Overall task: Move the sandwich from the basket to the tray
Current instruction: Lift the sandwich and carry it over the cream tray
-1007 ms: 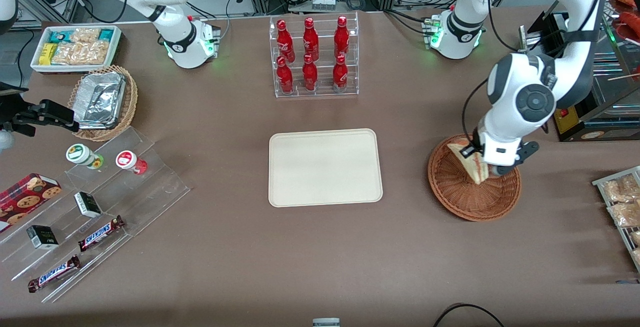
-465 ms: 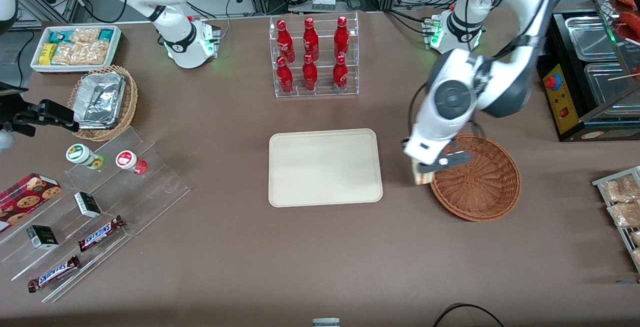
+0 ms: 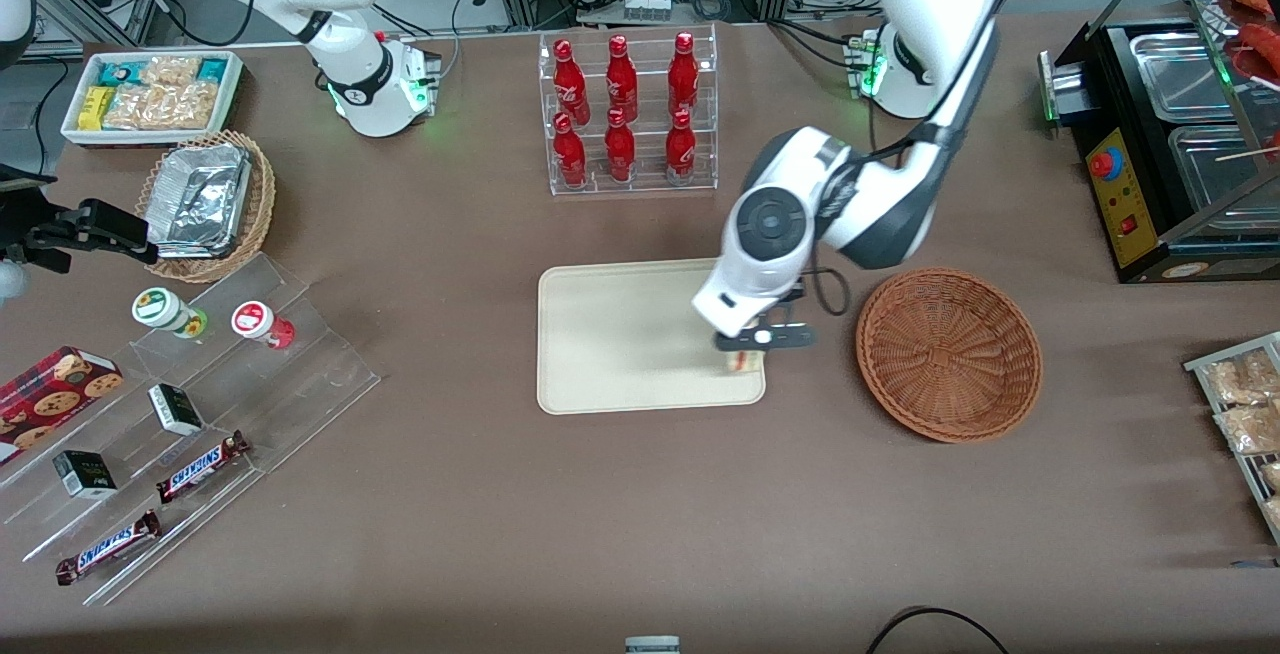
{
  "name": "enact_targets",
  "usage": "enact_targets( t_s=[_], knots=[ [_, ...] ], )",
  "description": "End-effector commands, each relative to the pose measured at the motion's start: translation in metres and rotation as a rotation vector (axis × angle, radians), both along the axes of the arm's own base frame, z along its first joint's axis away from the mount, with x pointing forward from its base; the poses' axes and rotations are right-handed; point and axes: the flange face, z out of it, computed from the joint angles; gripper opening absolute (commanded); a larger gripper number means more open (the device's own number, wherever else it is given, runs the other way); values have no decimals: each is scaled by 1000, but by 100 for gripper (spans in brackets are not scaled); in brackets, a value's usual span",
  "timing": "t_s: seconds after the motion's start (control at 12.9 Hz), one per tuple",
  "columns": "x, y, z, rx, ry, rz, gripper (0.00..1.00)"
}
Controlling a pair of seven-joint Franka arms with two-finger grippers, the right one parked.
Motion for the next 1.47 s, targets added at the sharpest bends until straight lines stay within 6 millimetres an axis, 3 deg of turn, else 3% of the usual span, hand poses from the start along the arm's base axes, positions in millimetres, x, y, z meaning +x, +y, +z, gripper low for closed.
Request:
enact_targets(
  t_s=[0.0,0.15,0.54,1.39],
  knots=[
    [0,-55,-13,-33,12,7,0],
    [-11,-85,-20,-30,4,44,0],
    [-14,-118,-37,-29,-7,136,0],
    [-20,-143,-76,-34,-23,188,0]
  ],
)
